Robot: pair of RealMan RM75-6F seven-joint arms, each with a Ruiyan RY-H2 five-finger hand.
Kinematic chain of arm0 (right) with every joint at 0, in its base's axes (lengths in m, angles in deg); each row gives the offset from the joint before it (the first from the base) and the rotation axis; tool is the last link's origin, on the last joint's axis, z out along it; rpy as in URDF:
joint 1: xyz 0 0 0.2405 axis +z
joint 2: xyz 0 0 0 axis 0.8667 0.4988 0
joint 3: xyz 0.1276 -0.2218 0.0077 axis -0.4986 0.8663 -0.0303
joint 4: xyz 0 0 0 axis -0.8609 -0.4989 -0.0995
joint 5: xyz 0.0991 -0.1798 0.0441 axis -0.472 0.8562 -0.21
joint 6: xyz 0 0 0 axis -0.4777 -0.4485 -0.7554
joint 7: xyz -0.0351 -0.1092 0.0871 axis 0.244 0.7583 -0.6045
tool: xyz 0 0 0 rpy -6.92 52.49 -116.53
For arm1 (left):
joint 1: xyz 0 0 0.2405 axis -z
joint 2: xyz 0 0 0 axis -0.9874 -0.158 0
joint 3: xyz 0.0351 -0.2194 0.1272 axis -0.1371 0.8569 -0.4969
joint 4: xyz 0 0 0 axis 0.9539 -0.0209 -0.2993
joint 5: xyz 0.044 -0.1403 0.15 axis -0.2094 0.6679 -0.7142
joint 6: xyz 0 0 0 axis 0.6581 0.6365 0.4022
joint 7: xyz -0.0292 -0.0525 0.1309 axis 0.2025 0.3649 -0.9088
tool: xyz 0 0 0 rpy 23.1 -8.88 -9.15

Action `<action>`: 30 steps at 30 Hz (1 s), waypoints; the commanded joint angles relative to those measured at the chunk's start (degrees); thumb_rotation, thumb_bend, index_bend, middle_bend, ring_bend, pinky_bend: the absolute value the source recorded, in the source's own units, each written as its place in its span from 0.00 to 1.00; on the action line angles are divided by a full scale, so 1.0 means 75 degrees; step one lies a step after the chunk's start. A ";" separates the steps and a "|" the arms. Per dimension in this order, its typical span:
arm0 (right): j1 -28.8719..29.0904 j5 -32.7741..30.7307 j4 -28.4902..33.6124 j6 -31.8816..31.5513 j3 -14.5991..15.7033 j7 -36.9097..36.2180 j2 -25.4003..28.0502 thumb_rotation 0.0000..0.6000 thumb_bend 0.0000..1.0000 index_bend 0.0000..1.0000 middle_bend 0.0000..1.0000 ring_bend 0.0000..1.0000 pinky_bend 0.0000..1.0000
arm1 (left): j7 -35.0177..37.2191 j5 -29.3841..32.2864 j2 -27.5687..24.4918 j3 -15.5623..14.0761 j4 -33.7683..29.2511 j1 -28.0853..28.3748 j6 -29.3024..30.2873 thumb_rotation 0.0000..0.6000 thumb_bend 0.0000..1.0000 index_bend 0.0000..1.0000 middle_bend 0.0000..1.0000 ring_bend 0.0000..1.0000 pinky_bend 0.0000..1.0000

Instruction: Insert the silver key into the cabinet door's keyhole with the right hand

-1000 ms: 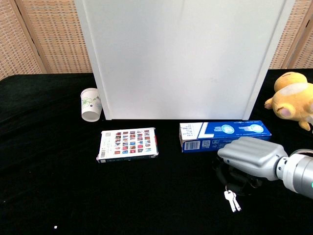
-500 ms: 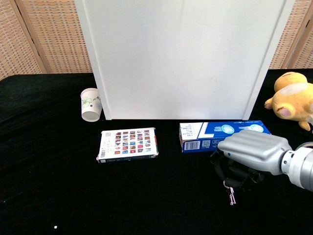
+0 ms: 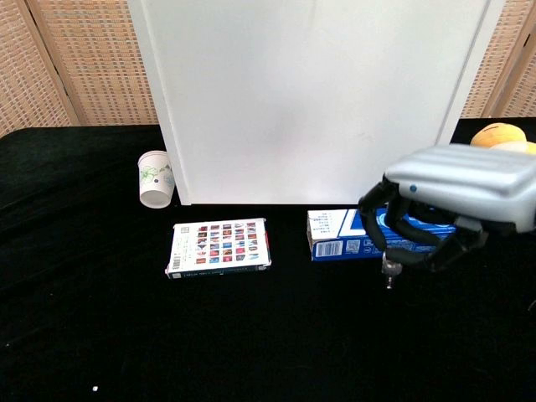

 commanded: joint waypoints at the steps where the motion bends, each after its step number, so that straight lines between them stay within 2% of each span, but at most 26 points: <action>1: 0.0196 0.0177 0.0630 -0.0314 -0.0620 -0.0087 0.0781 1.00 0.62 0.64 0.90 0.91 1.00 | 0.0017 0.0016 -0.0010 0.0000 -0.0010 -0.0002 -0.0005 1.00 0.00 0.00 0.00 0.00 0.00; 8: 0.0480 -0.0128 0.1389 -0.0150 -0.1219 -0.0093 0.1818 1.00 0.62 0.64 0.90 0.91 1.00 | 0.0025 0.0114 -0.0007 0.0024 0.0006 0.0030 -0.0092 1.00 0.00 0.00 0.00 0.00 0.00; 17: 0.0869 -0.0681 0.1864 0.0060 -0.1848 0.0238 0.2641 1.00 0.62 0.64 0.90 0.91 1.00 | -0.0024 0.0240 0.0028 0.0045 0.0026 0.0083 -0.0236 1.00 0.00 0.00 0.00 0.00 0.00; 23: 0.1295 -0.1293 0.1793 0.0107 -0.2333 0.0622 0.2857 1.00 0.62 0.64 0.90 0.91 1.00 | -0.0082 0.0317 0.0066 0.0055 0.0044 0.0122 -0.0335 1.00 0.00 0.00 0.00 0.00 0.00; 30: 0.1691 -0.1864 0.1452 0.0040 -0.2480 0.1267 0.2660 1.00 0.62 0.65 0.90 0.91 1.00 | -0.0117 0.0383 0.0080 0.0065 0.0051 0.0148 -0.0400 1.00 0.00 0.00 0.00 0.00 0.00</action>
